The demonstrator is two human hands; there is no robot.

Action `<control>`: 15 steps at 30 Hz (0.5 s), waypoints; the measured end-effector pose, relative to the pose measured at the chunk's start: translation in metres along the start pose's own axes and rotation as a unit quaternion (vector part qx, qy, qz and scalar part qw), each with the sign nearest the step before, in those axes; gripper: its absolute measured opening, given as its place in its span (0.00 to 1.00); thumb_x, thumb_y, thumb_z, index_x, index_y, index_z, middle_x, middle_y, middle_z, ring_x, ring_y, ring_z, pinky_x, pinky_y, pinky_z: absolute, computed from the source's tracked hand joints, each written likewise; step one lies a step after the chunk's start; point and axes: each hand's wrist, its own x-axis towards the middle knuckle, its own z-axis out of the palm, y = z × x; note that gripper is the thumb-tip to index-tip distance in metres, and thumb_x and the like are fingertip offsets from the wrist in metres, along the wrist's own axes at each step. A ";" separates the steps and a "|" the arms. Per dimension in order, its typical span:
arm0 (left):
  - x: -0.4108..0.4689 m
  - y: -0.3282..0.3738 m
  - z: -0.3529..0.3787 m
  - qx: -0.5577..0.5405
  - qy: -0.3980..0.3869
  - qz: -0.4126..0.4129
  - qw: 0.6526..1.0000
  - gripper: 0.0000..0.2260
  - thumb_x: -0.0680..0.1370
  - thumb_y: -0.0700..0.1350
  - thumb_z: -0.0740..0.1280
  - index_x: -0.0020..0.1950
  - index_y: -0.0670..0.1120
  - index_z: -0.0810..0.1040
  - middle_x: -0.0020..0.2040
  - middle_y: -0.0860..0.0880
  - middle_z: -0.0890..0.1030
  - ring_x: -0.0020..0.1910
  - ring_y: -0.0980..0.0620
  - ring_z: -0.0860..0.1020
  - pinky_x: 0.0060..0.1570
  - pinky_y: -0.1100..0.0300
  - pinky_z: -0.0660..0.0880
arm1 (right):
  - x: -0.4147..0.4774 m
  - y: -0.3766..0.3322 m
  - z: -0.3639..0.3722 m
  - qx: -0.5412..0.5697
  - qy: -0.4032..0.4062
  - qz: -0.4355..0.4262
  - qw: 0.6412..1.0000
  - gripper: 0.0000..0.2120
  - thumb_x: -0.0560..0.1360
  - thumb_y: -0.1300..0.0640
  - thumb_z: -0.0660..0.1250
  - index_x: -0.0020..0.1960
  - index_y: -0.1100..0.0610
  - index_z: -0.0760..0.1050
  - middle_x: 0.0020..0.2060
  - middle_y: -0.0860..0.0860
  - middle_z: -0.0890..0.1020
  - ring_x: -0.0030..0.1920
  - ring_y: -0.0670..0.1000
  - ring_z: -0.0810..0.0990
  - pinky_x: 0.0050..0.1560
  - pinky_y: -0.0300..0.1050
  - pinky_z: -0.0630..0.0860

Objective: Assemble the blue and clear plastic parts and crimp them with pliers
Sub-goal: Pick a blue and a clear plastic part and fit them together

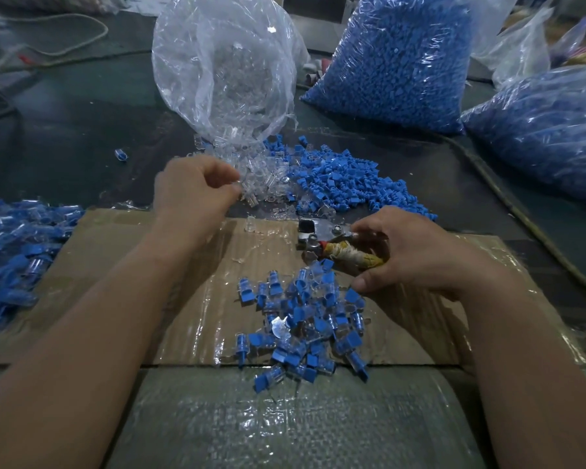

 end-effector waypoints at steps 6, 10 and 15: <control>-0.001 -0.008 0.017 0.111 -0.070 0.080 0.988 0.13 0.75 0.42 0.68 0.59 0.47 0.78 0.47 0.50 0.77 0.46 0.53 0.75 0.50 0.57 0.70 | -0.002 -0.004 -0.004 0.038 0.022 0.006 0.999 0.43 0.52 0.26 0.56 0.61 0.47 0.74 0.44 0.37 0.70 0.49 0.44 0.71 0.48 0.42 0.68; 0.003 -0.012 0.020 0.137 -0.073 0.082 0.984 0.12 0.76 0.45 0.67 0.59 0.47 0.79 0.50 0.46 0.80 0.47 0.52 0.75 0.52 0.57 0.68 | -0.001 -0.005 -0.002 0.047 0.047 0.007 0.998 0.38 0.55 0.28 0.56 0.57 0.47 0.76 0.42 0.37 0.72 0.46 0.43 0.72 0.44 0.40 0.69; 0.004 -0.011 0.022 0.137 -0.062 0.076 0.986 0.09 0.76 0.39 0.65 0.53 0.46 0.82 0.50 0.47 0.83 0.45 0.55 0.73 0.52 0.58 0.67 | 0.001 -0.006 -0.001 0.044 0.046 0.003 0.998 0.32 0.59 0.30 0.58 0.55 0.48 0.76 0.41 0.37 0.71 0.43 0.40 0.70 0.40 0.34 0.66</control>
